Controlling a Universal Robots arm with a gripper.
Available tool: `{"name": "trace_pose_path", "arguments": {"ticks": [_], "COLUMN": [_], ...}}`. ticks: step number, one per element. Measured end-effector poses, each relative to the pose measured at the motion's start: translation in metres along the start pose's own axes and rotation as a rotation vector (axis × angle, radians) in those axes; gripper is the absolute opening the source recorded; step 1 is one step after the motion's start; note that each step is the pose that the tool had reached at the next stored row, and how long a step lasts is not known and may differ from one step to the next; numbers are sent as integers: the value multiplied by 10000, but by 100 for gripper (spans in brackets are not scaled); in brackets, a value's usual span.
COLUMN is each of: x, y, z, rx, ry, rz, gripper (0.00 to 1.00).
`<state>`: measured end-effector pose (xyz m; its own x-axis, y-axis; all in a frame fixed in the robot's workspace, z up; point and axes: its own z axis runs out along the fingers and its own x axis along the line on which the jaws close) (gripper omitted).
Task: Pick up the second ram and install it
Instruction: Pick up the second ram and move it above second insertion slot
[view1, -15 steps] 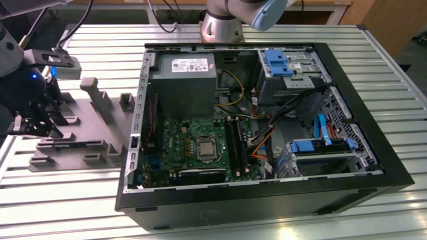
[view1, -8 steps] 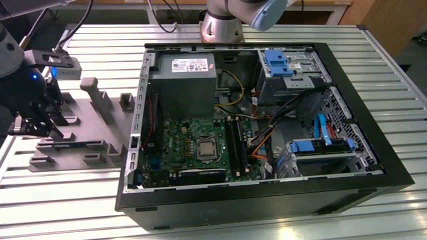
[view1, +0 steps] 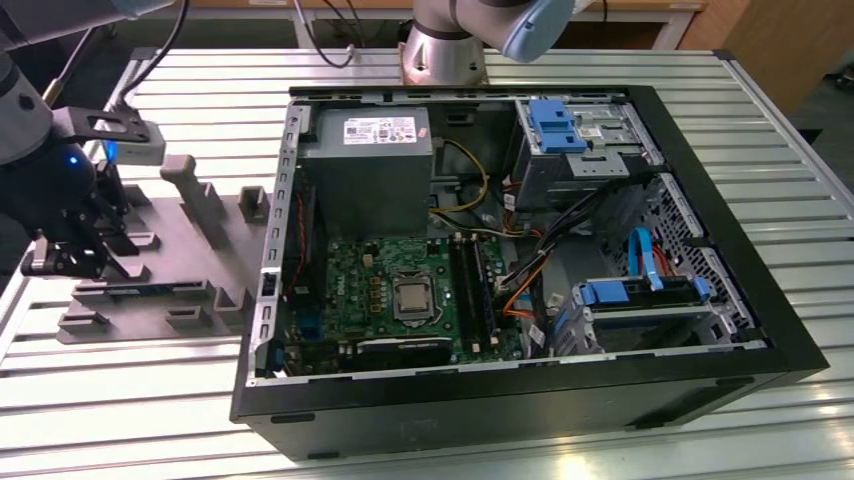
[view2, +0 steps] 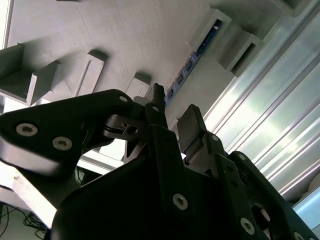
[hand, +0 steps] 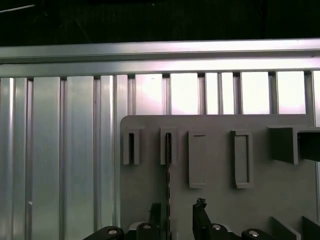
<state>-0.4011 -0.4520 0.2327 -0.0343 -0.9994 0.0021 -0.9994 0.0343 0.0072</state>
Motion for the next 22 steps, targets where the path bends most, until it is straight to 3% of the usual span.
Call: {"name": "trace_pose_path", "arguments": {"ticks": [5, 22], "x": [5, 30], "y": [17, 32], "z": [91, 358], "rx": [-82, -86], "ry": [3, 5], "rz": [-1, -149], "gripper": [38, 38]}}
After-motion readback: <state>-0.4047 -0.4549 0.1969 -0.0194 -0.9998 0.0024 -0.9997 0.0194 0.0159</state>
